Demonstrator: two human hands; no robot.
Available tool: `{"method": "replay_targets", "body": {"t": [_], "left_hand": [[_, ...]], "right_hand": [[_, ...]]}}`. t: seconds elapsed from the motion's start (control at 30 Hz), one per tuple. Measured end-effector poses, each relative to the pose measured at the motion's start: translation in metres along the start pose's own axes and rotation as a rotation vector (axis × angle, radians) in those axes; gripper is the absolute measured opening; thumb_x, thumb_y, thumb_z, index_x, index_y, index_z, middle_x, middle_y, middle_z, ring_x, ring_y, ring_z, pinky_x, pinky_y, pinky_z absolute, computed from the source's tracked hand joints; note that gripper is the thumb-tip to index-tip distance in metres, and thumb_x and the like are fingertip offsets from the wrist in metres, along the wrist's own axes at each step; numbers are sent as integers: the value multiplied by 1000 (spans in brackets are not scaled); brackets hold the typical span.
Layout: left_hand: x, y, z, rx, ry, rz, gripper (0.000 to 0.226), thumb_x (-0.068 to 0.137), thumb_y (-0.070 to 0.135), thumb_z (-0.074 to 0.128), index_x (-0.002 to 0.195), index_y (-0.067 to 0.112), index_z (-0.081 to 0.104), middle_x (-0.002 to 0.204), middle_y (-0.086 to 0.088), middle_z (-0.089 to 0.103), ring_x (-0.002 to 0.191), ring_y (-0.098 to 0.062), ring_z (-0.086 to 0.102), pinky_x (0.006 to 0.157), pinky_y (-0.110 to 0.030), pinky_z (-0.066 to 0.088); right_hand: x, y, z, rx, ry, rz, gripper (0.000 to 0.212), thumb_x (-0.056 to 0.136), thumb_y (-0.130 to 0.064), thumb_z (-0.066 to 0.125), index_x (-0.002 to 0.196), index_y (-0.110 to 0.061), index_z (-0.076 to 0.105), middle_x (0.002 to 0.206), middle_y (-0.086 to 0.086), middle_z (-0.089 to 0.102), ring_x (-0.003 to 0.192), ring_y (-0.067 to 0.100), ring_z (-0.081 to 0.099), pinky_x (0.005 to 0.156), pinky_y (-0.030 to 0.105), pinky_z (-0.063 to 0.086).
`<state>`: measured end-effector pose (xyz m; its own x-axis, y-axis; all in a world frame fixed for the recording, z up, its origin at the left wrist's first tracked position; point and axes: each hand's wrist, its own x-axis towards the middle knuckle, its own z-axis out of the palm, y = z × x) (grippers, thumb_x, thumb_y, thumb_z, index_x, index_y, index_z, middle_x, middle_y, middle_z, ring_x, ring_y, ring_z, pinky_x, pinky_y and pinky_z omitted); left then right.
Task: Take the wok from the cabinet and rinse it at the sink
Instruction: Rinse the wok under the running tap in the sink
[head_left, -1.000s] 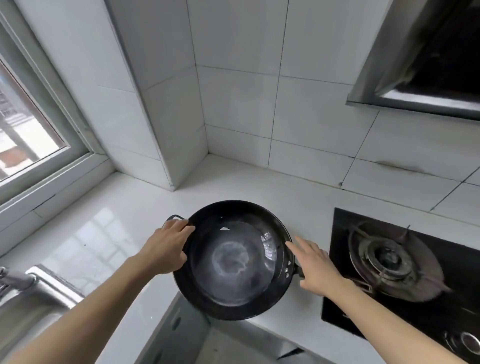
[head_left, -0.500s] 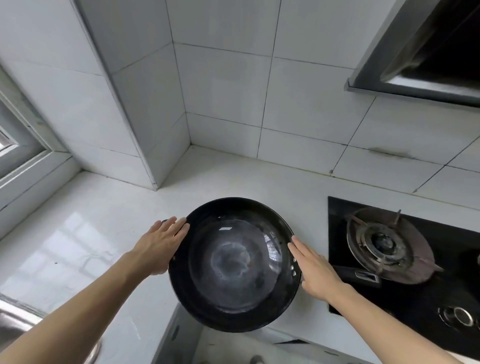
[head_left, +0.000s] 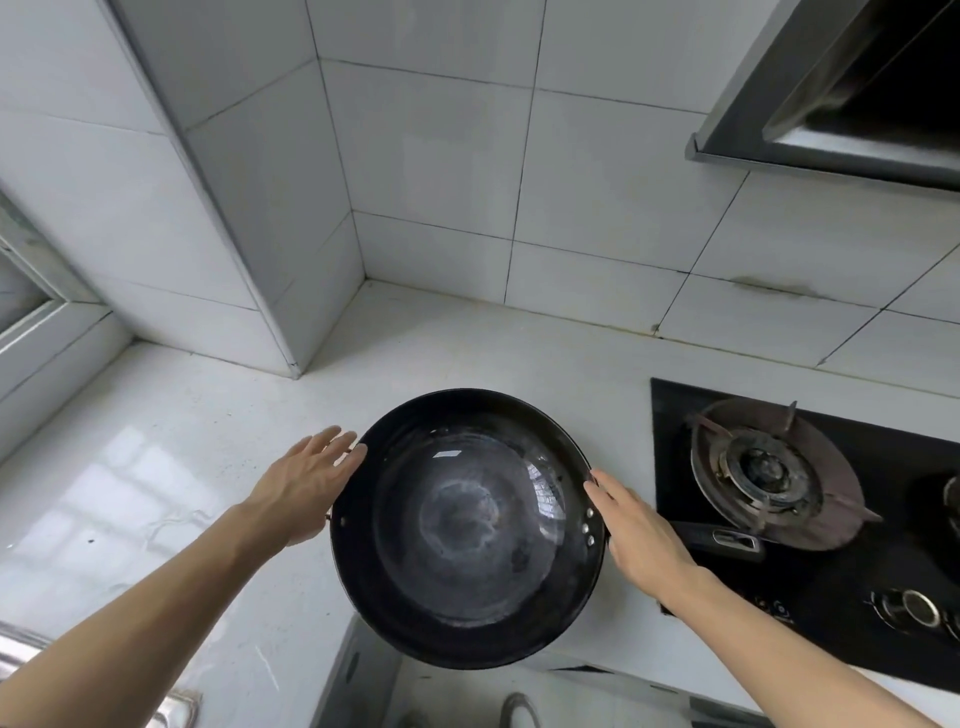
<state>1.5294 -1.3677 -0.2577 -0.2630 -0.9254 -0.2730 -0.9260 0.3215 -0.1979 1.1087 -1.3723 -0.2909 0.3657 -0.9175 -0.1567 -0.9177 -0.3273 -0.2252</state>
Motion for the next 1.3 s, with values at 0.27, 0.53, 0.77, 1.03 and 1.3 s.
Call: {"method": "replay_targets", "body": {"t": [0.27, 0.53, 0.77, 1.03, 1.3], "left_hand": [[9, -5, 5, -17, 10, 54, 104, 72, 20, 80, 153, 16, 16, 151, -4, 37, 139, -25, 35, 112, -33, 33], [10, -7, 5, -5, 5, 49, 111, 69, 28, 82, 154, 16, 10, 145, -1, 42, 133, -22, 40, 105, -29, 39], [9, -5, 2, 48, -24, 31, 117, 65, 37, 84, 151, 12, 9, 138, -2, 44, 123, -21, 41, 100, -29, 40], [-21, -14, 0, 31, -39, -41, 112, 64, 34, 84, 148, 14, 14, 128, 1, 48, 115, -20, 42, 93, -27, 41], [-94, -13, -13, -30, -48, -252, 107, 58, 38, 83, 144, 14, 24, 116, 1, 54, 104, -22, 46, 84, -31, 45]], "right_hand": [[0, 5, 7, -32, -15, -7, 84, 79, 12, 56, 150, -19, 24, 145, 2, 33, 122, 24, 48, 96, 36, 47], [1, 3, 9, -69, -42, 39, 89, 79, 8, 62, 151, -18, 17, 129, 3, 42, 108, 22, 51, 87, 33, 50], [8, 1, 7, -92, -38, 48, 85, 76, 11, 61, 147, -17, 23, 122, 4, 43, 103, 21, 51, 85, 33, 50], [22, -12, 0, -104, -37, -15, 85, 81, 10, 57, 152, -15, 17, 126, 5, 44, 107, 21, 49, 91, 32, 46], [63, -34, -25, -85, 10, -251, 84, 80, 14, 47, 154, -14, 18, 127, 6, 45, 114, 25, 47, 94, 33, 43]]}}
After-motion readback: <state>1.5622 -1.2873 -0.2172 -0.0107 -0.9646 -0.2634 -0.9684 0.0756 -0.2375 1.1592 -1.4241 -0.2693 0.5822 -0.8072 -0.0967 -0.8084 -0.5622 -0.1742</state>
